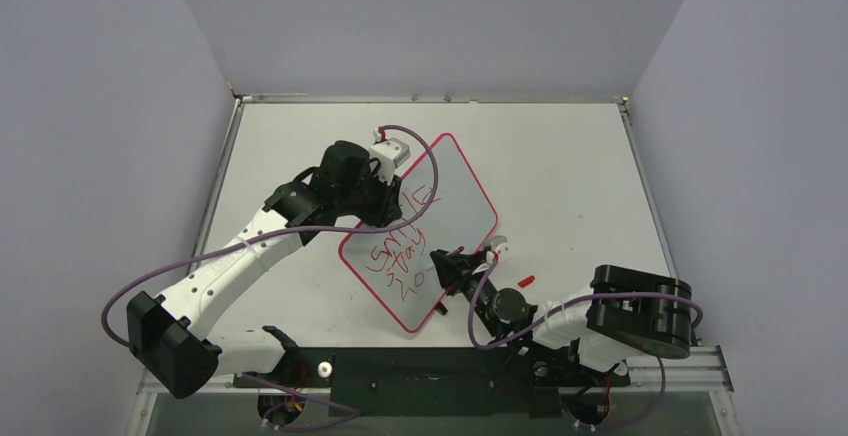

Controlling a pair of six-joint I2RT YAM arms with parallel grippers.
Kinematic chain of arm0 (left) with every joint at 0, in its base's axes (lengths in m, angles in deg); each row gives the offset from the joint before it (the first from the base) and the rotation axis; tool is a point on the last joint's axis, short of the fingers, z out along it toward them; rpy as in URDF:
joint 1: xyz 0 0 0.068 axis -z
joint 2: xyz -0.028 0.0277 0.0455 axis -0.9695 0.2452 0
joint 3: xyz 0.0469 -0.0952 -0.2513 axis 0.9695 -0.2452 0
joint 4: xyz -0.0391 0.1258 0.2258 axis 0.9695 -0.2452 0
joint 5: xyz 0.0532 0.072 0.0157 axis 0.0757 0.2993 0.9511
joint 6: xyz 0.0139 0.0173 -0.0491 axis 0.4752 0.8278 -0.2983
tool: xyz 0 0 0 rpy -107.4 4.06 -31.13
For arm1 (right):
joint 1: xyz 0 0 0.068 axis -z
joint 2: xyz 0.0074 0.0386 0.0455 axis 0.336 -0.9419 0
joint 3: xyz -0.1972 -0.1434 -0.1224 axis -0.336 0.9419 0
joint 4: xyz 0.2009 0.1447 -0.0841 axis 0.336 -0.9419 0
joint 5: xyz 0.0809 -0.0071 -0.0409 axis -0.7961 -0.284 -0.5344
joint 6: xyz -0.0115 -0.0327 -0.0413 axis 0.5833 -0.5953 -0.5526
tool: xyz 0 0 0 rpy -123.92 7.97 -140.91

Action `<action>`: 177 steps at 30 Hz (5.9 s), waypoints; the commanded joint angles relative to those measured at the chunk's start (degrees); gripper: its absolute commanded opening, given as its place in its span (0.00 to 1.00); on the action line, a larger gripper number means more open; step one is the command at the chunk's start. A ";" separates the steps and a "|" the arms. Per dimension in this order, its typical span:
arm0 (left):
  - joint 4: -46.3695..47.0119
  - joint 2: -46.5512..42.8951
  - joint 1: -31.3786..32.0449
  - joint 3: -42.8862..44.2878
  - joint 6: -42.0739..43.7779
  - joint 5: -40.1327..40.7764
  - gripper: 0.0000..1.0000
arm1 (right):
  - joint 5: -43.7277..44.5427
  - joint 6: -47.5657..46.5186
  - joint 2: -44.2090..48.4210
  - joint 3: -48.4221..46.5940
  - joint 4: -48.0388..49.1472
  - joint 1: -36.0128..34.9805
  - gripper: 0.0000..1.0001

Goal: Write a sentence on the whiteboard
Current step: Write a sentence on the whiteboard, then put down the whiteboard on the whiteboard stand, then pass from the right arm to the left

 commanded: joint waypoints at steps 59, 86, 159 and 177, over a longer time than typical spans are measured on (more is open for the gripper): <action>-0.83 -0.28 0.03 -0.22 7.08 6.85 0.00 | 5.65 2.62 21.28 0.16 -13.56 -2.35 0.00; -2.51 1.18 3.58 -4.74 -1.52 18.74 0.45 | 3.80 -1.34 20.76 -1.56 -8.45 1.19 0.00; 28.15 -22.98 6.12 -8.75 -1.20 -11.34 0.67 | -8.59 7.77 30.83 -16.32 -16.91 5.41 0.00; 34.12 -14.81 11.57 -7.57 1.26 -20.30 0.48 | -17.16 9.50 27.88 -20.16 -15.95 5.33 0.00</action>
